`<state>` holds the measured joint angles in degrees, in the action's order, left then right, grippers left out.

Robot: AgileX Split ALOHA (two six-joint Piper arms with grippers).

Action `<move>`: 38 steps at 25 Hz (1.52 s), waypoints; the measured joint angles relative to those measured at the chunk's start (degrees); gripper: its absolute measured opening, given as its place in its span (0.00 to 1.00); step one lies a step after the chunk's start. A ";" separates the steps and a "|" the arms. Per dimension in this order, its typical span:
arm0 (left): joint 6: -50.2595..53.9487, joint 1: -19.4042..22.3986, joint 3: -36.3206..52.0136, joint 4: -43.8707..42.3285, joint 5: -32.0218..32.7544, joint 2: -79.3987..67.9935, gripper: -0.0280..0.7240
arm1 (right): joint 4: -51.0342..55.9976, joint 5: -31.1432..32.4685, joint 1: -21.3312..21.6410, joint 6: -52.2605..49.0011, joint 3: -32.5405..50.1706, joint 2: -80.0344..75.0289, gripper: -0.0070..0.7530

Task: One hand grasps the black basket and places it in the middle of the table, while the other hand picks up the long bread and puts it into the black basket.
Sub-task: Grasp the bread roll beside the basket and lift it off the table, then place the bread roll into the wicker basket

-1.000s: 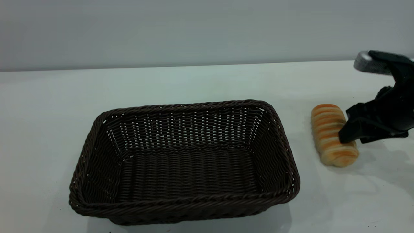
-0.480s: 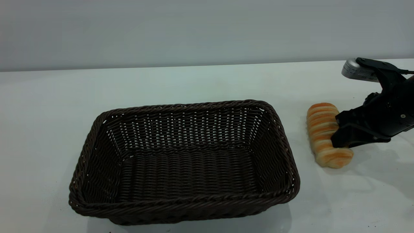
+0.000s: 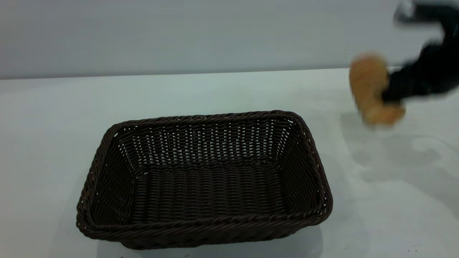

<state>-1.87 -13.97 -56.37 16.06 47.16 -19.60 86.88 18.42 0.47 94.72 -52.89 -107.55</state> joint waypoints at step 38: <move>-1.71 0.00 0.00 0.00 1.04 0.00 0.82 | -5.94 3.32 -29.10 -4.88 -0.06 9.33 0.72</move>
<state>-3.59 -13.97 -56.37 16.06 48.20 -19.60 80.94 21.74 -28.63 89.84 -52.96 -98.22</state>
